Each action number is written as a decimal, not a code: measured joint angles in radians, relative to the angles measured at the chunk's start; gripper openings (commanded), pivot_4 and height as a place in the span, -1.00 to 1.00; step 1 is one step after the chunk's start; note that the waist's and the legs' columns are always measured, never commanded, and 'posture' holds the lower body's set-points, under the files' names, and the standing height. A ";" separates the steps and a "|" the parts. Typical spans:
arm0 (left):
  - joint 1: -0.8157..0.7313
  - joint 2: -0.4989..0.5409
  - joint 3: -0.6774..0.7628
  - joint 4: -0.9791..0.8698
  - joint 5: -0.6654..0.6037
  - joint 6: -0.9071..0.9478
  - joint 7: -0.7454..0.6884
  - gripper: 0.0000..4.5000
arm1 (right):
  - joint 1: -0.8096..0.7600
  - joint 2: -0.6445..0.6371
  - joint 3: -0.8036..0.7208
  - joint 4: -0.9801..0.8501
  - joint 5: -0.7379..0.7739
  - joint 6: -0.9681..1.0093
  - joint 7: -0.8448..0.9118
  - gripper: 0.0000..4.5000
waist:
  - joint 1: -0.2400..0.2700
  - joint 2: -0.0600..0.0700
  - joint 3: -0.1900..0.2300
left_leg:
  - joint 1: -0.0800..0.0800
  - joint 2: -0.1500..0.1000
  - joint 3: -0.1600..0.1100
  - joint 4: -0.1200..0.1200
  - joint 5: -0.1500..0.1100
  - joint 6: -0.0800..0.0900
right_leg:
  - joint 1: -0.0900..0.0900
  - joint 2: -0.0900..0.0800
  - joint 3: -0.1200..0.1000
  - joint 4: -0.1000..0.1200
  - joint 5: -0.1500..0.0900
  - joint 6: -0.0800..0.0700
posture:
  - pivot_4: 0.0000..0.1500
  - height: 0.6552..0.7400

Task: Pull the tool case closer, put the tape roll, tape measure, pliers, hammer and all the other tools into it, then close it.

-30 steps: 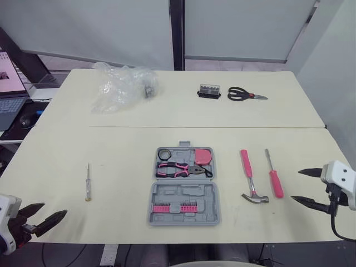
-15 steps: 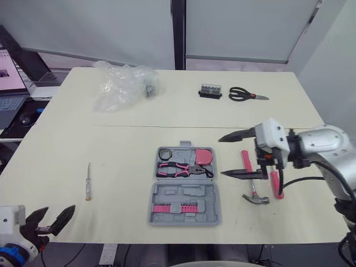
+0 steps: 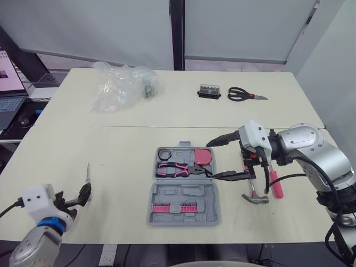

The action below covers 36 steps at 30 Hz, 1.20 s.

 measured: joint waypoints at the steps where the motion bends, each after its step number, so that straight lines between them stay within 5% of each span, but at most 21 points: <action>1: -0.020 0.003 -0.007 0.020 0.010 0.001 0.005 1.00 | 0.000 0.002 0.001 0.003 -0.002 -0.003 0.001 0.99 | 0.000 0.000 0.000 | 0.000 0.000 0.000 0.000 0.000 0.000 | 0.000 0.000 0.000 0.000 0.000 0.000 | 1.00 1.00; 20: -0.182 0.017 -0.146 0.289 0.181 -0.159 0.008 1.00 | 0.033 0.006 0.003 0.016 -0.046 -0.043 0.005 0.99 | 0.004 0.000 0.000 | 0.000 -0.001 0.000 0.000 0.000 0.000 | 0.000 -0.001 0.000 0.000 0.000 0.000 | 1.00 1.00; 36: -0.205 0.000 -0.145 0.322 0.189 -0.177 0.023 -0.90 | 0.033 0.006 0.003 0.016 -0.066 -0.043 0.003 1.00 | 0.005 0.002 -0.001 | 0.000 -0.001 0.000 0.000 0.000 0.000 | 0.001 -0.002 0.000 0.000 0.000 0.000 | 1.00 1.00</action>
